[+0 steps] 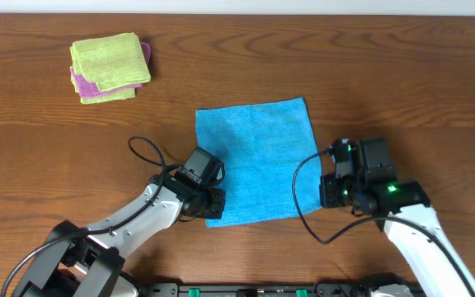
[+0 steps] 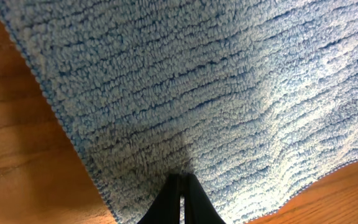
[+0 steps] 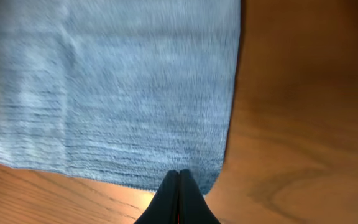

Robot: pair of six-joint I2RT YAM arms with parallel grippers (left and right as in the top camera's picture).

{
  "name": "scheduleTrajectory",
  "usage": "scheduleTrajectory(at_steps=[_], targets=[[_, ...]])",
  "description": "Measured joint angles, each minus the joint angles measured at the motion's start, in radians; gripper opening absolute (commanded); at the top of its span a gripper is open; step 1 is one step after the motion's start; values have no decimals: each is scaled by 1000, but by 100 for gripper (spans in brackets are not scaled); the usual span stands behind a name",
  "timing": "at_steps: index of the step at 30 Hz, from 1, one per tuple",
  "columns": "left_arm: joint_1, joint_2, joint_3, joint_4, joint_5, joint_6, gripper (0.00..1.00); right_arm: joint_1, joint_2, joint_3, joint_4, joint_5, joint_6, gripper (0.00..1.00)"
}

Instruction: Fold the cloth

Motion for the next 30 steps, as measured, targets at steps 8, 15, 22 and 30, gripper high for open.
scheduleTrajectory(at_steps=[8,15,22,30], targets=[[0,1,0,0,3,17,6,5,2,-104,111,-45,26,2],[0,1,0,0,3,17,6,46,94,-122,184,-56,29,2],[0,1,0,0,3,17,6,47,193,-123,236,-36,29,2],[0,1,0,0,3,17,6,49,222,-124,274,30,30,2]])
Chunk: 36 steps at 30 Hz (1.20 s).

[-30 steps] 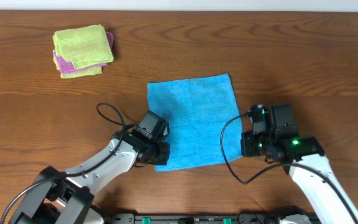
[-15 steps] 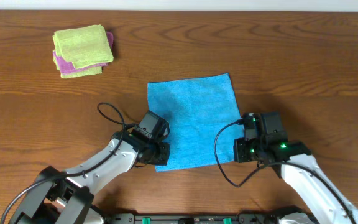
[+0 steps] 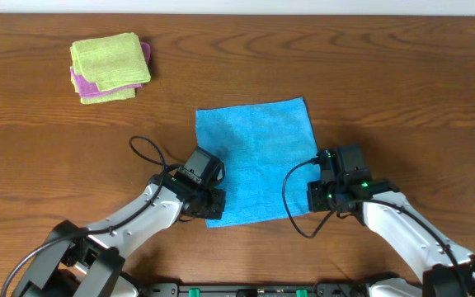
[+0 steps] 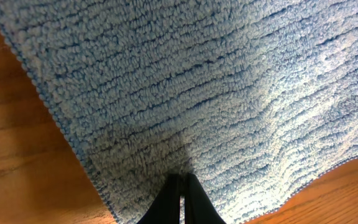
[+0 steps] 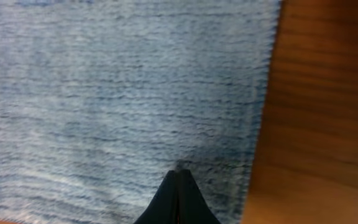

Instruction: Fold the cloth

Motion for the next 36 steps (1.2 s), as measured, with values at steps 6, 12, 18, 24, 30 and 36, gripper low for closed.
scheduleTrajectory(at_steps=[6,12,18,24,30,36], targets=[[0,0,0,-2,0,0,6,1,13,0,3,25,0,2],[0,0,0,-2,-4,0,6,19,19,0,-12,41,1,2],[-1,0,7,-16,-18,0,6,35,18,0,-14,55,35,2],[-2,11,50,-102,-89,2,6,50,17,0,-15,58,72,2],[-2,14,105,-131,-152,26,6,70,14,-3,-9,66,126,2],[-2,14,132,-144,-185,35,6,113,14,-6,11,78,185,2]])
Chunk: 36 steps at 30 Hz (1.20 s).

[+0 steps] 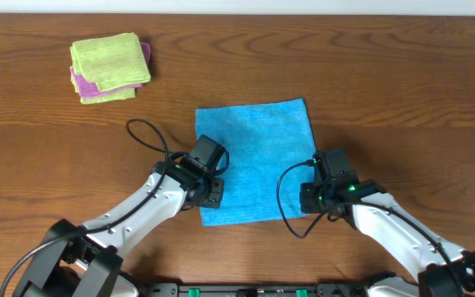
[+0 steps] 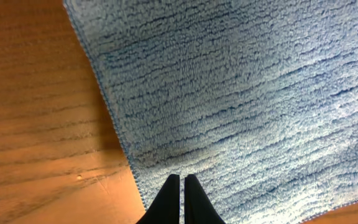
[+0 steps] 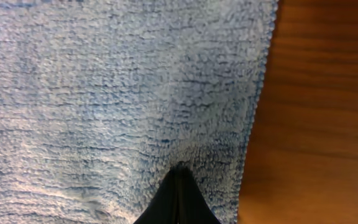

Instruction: Fold the cloth

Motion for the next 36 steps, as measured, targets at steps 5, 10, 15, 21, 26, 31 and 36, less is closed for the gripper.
scheduleTrajectory(at_steps=[5,10,15,21,26,31,36], targets=[[0,0,0,-2,0,10,6,40,0,0,3,18,27,2],[0,0,0,-19,12,10,6,48,0,0,3,29,39,2],[0,0,1,-64,28,9,6,48,0,0,4,29,42,2],[-1,1,1,-102,60,-6,6,49,0,-1,6,30,43,2],[-66,1,1,-106,95,-40,6,49,0,-1,6,31,45,2],[-190,1,1,-107,76,-95,6,49,0,-1,6,31,46,2],[-206,1,1,-114,43,-119,6,49,0,-1,5,31,46,2]])
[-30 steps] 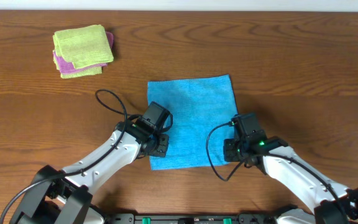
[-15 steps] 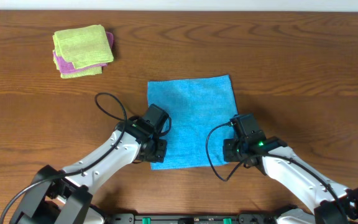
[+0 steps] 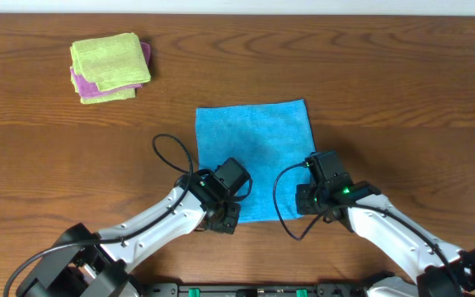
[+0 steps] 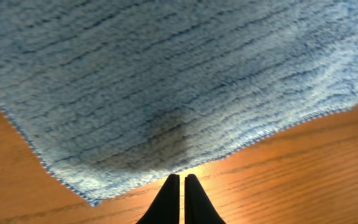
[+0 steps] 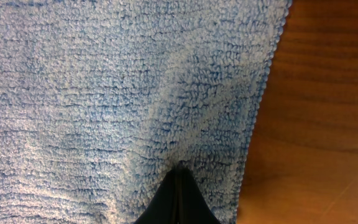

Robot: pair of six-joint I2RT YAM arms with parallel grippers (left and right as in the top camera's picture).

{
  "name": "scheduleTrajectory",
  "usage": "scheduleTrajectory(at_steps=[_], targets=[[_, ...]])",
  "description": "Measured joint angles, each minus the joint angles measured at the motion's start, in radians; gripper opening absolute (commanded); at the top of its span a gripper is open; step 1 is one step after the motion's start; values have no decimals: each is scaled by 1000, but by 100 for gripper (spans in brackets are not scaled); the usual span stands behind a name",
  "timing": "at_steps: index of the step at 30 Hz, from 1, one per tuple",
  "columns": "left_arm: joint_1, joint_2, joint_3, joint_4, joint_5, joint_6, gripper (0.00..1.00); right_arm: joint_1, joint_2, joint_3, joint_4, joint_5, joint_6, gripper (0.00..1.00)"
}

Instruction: Fold the cloth

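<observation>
The blue cloth [image 3: 254, 157] lies spread flat on the wooden table [image 3: 402, 99]. My left gripper [image 3: 223, 221] is at the cloth's near edge, a little right of its near left corner. In the left wrist view that gripper [image 4: 181, 177] is shut, its tips over bare wood just off the cloth [image 4: 166, 74]. My right gripper [image 3: 308, 202] is over the near right corner. In the right wrist view it [image 5: 180, 168] is shut, with its tips resting on the cloth [image 5: 117, 81] close to the right hem.
A stack of folded cloths [image 3: 110, 66], yellow-green over pink, sits at the far left of the table. Both arms reach in from the near edge, with black cables looping beside each wrist.
My left gripper was at the cloth's left edge and is now at its near edge, further right, with its tips off the fabric. The right gripper has barely shifted. The cloth lies as before.
Both grippers were shut at the cloth's near corners, the right one's tips at the near hem. The right one then stood further onto the cloth and stayed there. The left went to the left edge, then to the near edge. The cloth has stayed flat.
</observation>
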Motion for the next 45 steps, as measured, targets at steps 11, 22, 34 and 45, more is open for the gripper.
scheduleTrajectory(at_steps=[11,22,34,45], targets=[[0,0,-2,-10,-86,-28,6,0,0,0,-2,0,0,2],[24,0,-76,129,-139,-43,6,0,0,2,-14,0,0,2],[60,-36,-119,194,-101,-43,6,0,0,10,-55,-4,0,2],[158,-37,-119,185,-81,7,6,7,0,16,-73,-12,8,2]])
